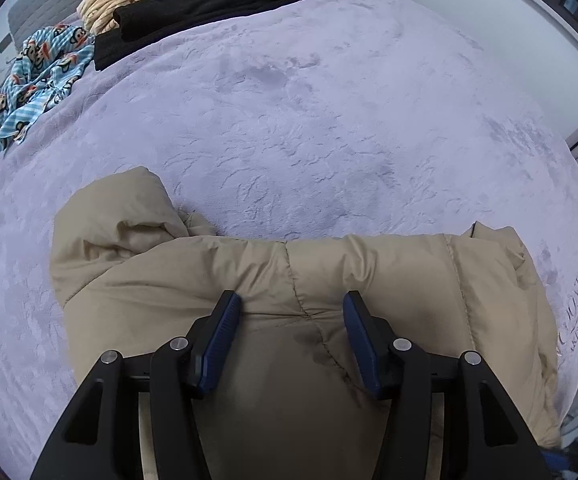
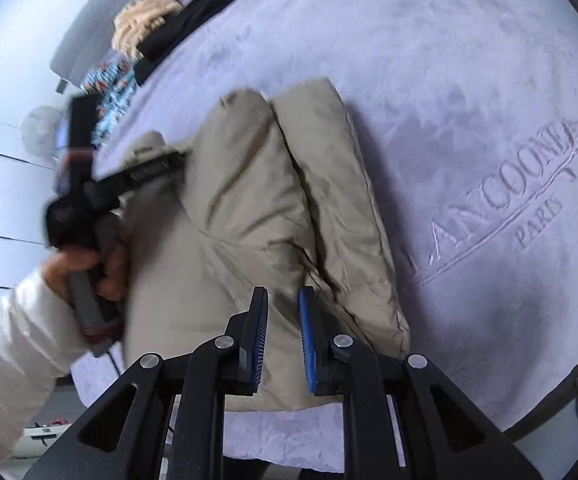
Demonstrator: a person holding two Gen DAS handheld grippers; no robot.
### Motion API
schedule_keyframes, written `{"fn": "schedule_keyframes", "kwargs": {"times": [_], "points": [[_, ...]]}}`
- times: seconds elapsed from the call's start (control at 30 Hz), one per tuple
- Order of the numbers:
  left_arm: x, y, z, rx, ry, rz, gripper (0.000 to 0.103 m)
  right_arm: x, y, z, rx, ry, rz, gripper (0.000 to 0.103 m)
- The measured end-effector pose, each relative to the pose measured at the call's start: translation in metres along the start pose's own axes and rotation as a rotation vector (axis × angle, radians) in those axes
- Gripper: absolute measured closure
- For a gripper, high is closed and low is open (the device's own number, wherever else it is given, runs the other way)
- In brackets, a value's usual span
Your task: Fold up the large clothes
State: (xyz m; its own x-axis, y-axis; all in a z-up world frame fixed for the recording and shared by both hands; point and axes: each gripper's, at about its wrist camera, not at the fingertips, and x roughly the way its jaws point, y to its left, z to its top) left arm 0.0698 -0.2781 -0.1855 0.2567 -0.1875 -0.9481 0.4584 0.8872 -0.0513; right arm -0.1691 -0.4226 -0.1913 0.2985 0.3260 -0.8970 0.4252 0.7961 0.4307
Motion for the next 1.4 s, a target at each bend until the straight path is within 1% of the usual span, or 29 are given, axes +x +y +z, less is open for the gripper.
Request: {"fn": "schedule_keyframes", "kwargs": {"times": [0.03,0.13,0.23,0.33,0.43,0.5,0.57,0.6,0.67,0.83,0.93,1.03,1.07,1.1,1.13,1.17,1.4], "points": [[-0.005,0.002,0.0,-0.01,0.0,-0.005,0.047,0.008,-0.003,-0.003,0.017,0.019,0.007,0.087],[-0.029,0.009,-0.004,-0.019,-0.009,-0.016,0.047,0.011,-0.009,-0.009,0.04,0.023,0.033,0.087],[-0.056,0.021,-0.02,-0.01,-0.033,-0.006,0.047,0.012,-0.011,-0.008,0.033,0.023,0.044,0.087],[-0.077,0.038,-0.051,-0.028,-0.027,-0.013,0.047,0.014,-0.019,-0.008,0.058,0.028,0.064,0.087],[-0.087,0.051,-0.088,-0.043,0.011,-0.011,0.047,0.008,-0.03,-0.016,0.058,0.034,0.065,0.087],[-0.085,0.057,-0.11,-0.056,0.045,-0.015,0.047,0.012,-0.026,-0.01,0.041,0.042,0.053,0.087],[-0.083,0.061,-0.127,-0.084,0.07,-0.002,0.033,0.012,-0.022,-0.009,0.029,0.051,0.044,0.087],[-0.083,0.062,-0.132,-0.094,0.074,-0.001,0.033,0.013,-0.018,-0.008,0.026,0.055,0.04,0.087],[-0.086,0.064,-0.136,-0.11,0.084,-0.006,0.033,0.011,-0.014,-0.007,0.017,0.06,0.032,0.085],[-0.098,0.062,-0.137,-0.11,0.093,0.012,0.033,0.004,-0.002,-0.002,-0.01,0.071,0.007,0.084],[-0.107,0.063,-0.139,-0.127,0.098,0.018,0.033,-0.001,0.009,0.002,-0.027,0.072,0.002,0.084],[-0.119,0.067,-0.143,-0.167,0.07,0.023,0.033,-0.009,0.018,0.008,-0.055,0.062,0.0,0.084],[-0.123,0.068,-0.145,-0.181,0.061,0.021,0.026,-0.011,0.021,0.01,-0.065,0.06,0.0,0.084],[-0.126,0.069,-0.146,-0.196,0.054,0.021,0.004,-0.013,0.023,0.012,-0.076,0.06,-0.002,0.084],[-0.13,0.069,-0.148,-0.21,0.041,0.025,0.0,-0.014,0.025,0.014,-0.087,0.06,-0.004,0.084],[-0.134,0.07,-0.148,-0.217,0.026,0.032,0.0,-0.014,0.027,0.015,-0.097,0.062,-0.006,0.084],[-0.141,0.069,-0.155,-0.253,0.017,0.05,0.0,-0.007,0.03,0.024,-0.136,0.091,-0.016,0.084]]}}
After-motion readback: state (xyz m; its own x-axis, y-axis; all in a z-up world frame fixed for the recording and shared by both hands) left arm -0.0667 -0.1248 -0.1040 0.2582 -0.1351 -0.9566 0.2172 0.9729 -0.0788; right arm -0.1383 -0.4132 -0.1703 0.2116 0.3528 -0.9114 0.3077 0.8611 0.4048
